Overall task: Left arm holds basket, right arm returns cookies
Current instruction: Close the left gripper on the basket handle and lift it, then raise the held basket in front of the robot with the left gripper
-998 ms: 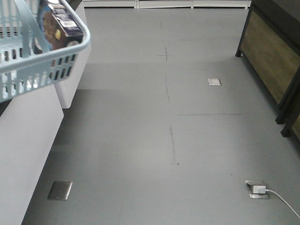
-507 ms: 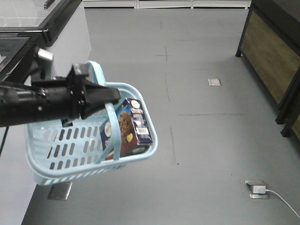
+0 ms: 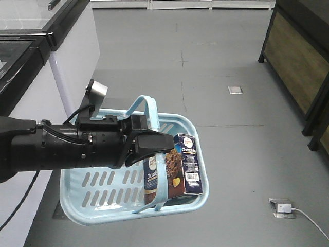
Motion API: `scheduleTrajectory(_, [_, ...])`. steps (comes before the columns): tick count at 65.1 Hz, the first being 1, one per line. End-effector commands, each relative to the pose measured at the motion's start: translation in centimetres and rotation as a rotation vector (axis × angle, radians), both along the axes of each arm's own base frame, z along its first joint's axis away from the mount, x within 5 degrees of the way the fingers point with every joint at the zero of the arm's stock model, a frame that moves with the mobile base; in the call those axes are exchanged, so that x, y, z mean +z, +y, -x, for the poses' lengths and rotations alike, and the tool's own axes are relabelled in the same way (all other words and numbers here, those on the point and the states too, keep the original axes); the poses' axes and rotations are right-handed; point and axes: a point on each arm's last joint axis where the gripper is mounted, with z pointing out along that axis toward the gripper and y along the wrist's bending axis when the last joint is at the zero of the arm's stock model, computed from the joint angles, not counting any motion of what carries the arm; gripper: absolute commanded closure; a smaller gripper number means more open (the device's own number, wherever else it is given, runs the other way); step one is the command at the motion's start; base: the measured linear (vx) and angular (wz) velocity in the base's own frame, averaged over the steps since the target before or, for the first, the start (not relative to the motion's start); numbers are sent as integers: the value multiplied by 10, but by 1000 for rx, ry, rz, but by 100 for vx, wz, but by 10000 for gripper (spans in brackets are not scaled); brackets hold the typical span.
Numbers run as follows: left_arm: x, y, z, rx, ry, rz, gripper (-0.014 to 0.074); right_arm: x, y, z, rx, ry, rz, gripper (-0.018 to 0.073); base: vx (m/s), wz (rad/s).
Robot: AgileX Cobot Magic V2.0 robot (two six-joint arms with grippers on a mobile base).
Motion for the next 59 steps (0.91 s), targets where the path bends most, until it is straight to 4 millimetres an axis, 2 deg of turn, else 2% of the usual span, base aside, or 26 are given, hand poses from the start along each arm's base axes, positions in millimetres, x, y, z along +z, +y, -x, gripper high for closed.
scheduleTrajectory(1, [27,-1,7,6,-42,121,599,2,0,0,-2,-70,3,570,0,0])
scheduleTrajectory(17, [13,-1,14,-14,-1,105,599,2,0,0,-2,-71,3,570,0,0])
scheduleTrajectory(59, [16,-10,26,-117,25,154,599,2,0,0,-2,-71,3,570,0,0])
